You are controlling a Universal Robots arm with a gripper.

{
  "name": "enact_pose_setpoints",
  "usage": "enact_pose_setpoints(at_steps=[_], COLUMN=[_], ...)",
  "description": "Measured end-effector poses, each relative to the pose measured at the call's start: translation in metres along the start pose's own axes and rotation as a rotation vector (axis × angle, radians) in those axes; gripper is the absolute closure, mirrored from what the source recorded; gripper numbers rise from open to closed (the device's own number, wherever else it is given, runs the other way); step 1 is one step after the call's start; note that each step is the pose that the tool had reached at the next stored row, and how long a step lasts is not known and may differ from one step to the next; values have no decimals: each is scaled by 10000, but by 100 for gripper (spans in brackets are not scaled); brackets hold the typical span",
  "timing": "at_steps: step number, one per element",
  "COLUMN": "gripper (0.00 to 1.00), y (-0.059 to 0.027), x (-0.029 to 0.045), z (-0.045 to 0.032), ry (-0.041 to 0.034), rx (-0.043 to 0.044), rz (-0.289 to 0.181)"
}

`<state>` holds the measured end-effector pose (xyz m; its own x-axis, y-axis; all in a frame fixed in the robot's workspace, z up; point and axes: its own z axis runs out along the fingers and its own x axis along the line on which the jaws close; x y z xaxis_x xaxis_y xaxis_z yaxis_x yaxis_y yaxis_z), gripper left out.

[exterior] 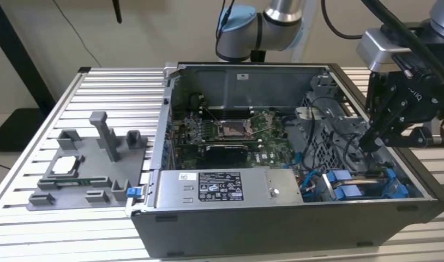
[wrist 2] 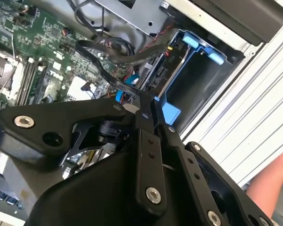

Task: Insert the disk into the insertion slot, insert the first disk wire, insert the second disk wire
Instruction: 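Insert the second disk wire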

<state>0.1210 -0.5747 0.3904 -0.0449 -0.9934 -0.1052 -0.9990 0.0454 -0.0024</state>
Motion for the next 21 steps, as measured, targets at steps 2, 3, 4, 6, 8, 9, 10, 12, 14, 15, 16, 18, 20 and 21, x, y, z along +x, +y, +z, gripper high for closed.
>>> enact_pose_setpoints(at_steps=[2,3,4,6,8,9,10,12,14,15,16,18,20,21], gripper=[100,100,100,100,100,100,100,100,100,100,100,100,100,100], y=[1,1,2,3,4,4,4,5,6,6,6,7,7,7], x=[-15,-23,-31,-49,-67,-76,-83,-97,-104,-108,-113,-124,-133,-138], z=[17,25,35,53,71,80,89,108,122,131,138,155,171,179], ry=[151,231,311,471,636,716,790,939,1064,1121,1185,1310,1422,1481], rx=[7,10,14,21,29,32,36,42,48,50,53,59,64,67], rz=[-1,-1,-2,-3,-5,-5,-6,-7,-8,-8,-9,-9,-10,-11])
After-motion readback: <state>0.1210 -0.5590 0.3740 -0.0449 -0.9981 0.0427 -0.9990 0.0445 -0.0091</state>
